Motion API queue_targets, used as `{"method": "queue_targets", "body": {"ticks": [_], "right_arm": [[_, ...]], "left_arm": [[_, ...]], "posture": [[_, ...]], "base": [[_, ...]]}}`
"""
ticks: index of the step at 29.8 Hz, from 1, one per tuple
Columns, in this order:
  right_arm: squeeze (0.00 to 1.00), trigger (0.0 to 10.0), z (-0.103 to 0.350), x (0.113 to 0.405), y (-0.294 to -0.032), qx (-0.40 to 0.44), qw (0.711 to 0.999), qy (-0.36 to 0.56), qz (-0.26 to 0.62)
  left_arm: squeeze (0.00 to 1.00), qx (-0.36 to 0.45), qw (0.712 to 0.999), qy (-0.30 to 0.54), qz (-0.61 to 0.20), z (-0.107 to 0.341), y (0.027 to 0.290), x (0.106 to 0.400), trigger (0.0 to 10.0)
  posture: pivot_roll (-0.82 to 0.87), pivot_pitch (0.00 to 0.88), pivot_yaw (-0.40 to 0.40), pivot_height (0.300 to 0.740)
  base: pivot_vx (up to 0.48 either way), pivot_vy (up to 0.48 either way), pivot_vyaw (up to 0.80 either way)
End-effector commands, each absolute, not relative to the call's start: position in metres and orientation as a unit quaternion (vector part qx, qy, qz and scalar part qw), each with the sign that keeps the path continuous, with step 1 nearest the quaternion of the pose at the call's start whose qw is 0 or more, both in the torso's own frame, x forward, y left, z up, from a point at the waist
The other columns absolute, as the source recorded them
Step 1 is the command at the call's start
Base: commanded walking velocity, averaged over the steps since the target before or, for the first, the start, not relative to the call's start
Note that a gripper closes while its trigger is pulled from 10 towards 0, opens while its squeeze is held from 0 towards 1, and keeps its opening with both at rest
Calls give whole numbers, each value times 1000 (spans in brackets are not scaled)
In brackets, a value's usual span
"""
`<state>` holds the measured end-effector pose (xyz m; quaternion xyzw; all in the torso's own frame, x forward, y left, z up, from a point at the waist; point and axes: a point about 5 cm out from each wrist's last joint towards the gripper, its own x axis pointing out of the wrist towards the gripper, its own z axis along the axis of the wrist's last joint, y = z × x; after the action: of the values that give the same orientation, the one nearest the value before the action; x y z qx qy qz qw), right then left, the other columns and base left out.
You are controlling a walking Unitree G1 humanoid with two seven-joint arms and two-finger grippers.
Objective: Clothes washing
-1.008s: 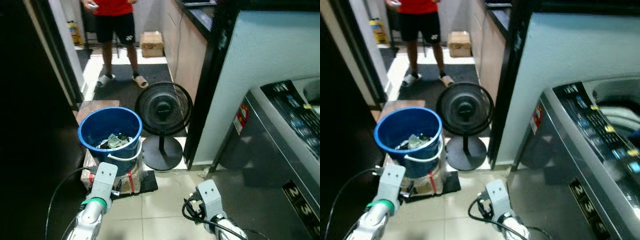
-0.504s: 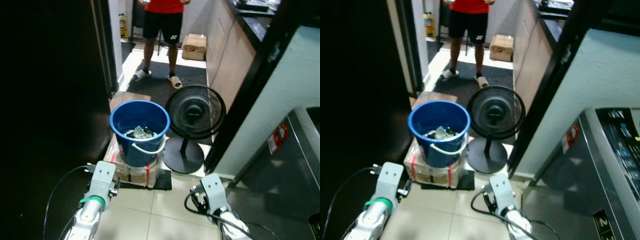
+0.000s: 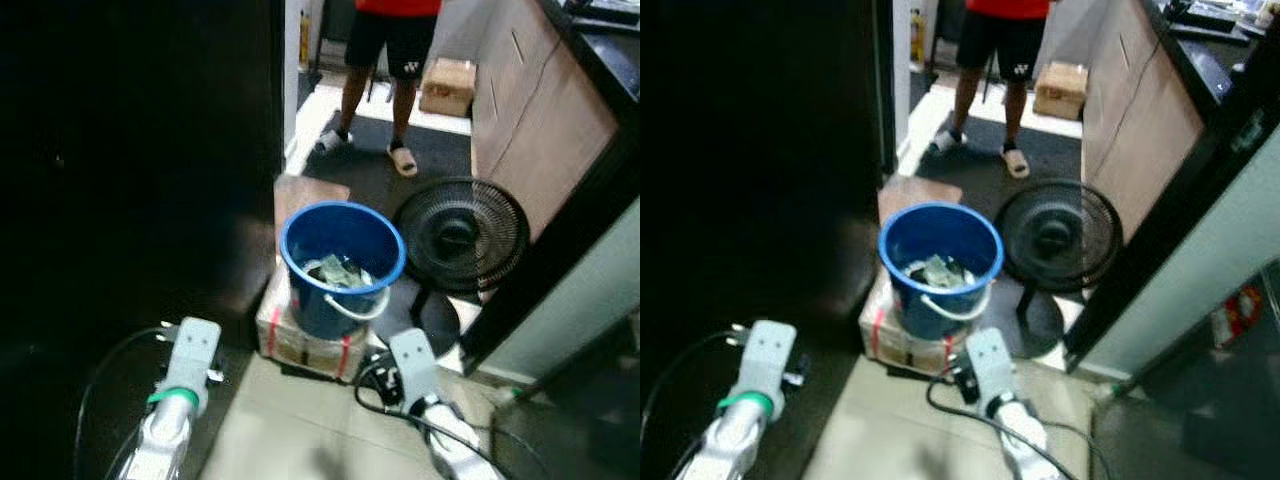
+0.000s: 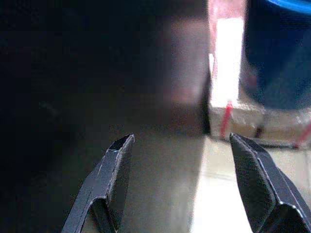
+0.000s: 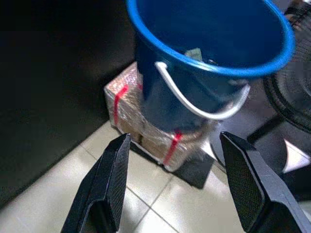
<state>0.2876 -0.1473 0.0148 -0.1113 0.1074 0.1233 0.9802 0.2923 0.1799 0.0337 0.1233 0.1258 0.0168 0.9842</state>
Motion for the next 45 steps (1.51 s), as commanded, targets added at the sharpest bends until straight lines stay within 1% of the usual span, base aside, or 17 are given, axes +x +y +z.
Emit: {"method": "queue_targets", "body": {"ticks": [1,4,27,36,45], "right_arm": [[0,10000,2,277,-158,-109,978,140,107],[0,10000,2,277,-158,-108,978,139,107],[0,10000,2,277,-158,-104,980,134,107],[0,10000,1,276,-158,-101,980,135,107],[0,10000,1,276,-158,-101,980,136,106]], "left_arm": [[0,122,982,145,9,23,175,286,10000],[0,117,982,146,10,23,175,285,10000],[0,108,982,153,10,21,173,287,10000],[0,106,982,154,12,21,175,287,10000],[0,109,982,152,12,21,174,287,10000]], "posture": [[82,19,-4,740],[82,19,-4,740],[79,21,-1,740],[79,23,-2,740],[78,24,-1,740]], "base": [[319,360,0],[297,355,0],[0,0,0],[0,251,0],[0,0,0]]}}
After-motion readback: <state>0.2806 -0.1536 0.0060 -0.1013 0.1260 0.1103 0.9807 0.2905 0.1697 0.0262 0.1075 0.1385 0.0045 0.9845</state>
